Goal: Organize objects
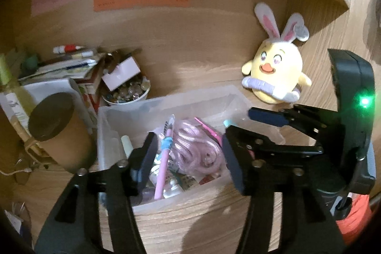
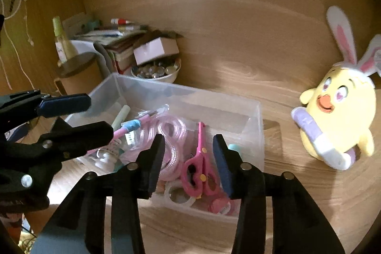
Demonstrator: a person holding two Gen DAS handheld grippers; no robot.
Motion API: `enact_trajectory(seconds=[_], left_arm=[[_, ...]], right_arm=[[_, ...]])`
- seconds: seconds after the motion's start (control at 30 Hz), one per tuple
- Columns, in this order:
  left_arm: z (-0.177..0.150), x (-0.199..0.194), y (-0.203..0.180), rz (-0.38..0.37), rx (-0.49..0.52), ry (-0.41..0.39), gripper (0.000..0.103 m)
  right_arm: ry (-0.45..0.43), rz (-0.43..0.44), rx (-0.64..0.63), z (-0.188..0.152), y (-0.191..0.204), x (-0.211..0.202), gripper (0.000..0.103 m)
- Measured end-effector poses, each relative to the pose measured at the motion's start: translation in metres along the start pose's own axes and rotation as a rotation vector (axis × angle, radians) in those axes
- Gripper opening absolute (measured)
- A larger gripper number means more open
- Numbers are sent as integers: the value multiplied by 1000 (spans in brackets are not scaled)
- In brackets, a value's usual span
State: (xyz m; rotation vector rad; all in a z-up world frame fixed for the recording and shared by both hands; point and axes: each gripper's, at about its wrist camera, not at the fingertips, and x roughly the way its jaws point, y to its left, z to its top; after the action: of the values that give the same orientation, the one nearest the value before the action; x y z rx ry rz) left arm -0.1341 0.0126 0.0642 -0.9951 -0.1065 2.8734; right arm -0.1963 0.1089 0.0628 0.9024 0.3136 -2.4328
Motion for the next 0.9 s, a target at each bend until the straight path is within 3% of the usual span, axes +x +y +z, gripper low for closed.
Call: enact_trajectory(seconds=[0.17,0.23,0.3,0.57,0.9], left_arm=[[-7,-24,1,58,14,-71,80],[-11,-31,4,93,-2,-95,91],[-16,-36,8,101,-16,-102,94],[-40,-43,20,106,-30,-69,95],[-64,-39,22,79,-45,-26,96]], right_arm=[[-71,3,-4,-5,5,-30,68],[-89,4,1,-8,7,-39,75],[-105,2,15,-12,9,-48,79],[-152,-9,37,-32,16,-71,86],[-141,-5,69,-55,20,-74,88]])
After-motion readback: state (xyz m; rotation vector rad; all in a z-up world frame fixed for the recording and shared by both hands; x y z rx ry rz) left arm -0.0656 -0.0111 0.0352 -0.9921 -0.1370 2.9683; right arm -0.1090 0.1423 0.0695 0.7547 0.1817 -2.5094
